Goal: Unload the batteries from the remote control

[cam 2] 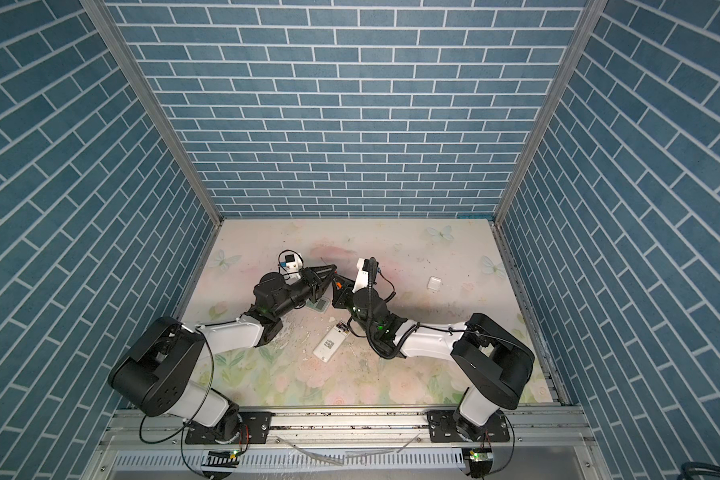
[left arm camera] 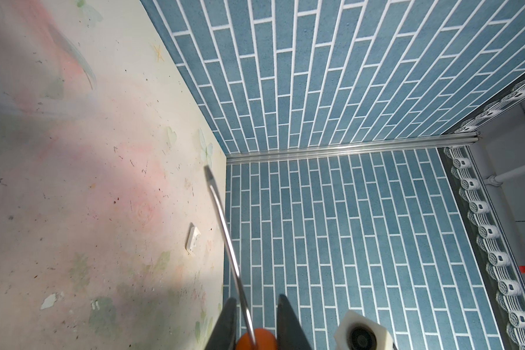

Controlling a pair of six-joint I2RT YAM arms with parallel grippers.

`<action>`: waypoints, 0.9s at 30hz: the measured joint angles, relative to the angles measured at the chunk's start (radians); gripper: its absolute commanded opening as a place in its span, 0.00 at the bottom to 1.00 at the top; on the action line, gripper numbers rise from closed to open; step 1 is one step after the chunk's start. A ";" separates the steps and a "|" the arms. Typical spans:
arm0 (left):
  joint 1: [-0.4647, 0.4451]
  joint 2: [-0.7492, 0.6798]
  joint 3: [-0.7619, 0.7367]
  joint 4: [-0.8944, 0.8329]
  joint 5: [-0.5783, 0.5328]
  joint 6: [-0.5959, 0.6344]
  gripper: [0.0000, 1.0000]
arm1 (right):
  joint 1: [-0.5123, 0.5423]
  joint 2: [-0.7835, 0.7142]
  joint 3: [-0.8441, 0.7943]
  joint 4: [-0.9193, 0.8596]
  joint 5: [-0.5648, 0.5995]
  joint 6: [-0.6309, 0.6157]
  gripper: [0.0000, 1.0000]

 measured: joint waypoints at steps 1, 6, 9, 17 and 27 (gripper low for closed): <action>0.000 -0.002 -0.001 -0.007 0.002 0.002 0.00 | 0.000 -0.003 -0.002 -0.007 -0.002 0.000 0.00; -0.005 -0.035 -0.001 -0.063 0.028 0.035 0.19 | 0.004 -0.061 -0.025 -0.071 -0.018 0.006 0.00; -0.008 -0.075 -0.001 -0.102 0.049 0.067 0.32 | 0.003 -0.120 -0.027 -0.146 -0.042 0.005 0.00; 0.039 -0.180 -0.001 -0.208 0.066 0.166 0.46 | -0.069 -0.337 -0.033 -0.538 -0.106 -0.029 0.00; 0.077 -0.335 -0.011 -0.550 0.089 0.341 0.50 | -0.133 -0.578 0.002 -1.020 -0.290 -0.152 0.00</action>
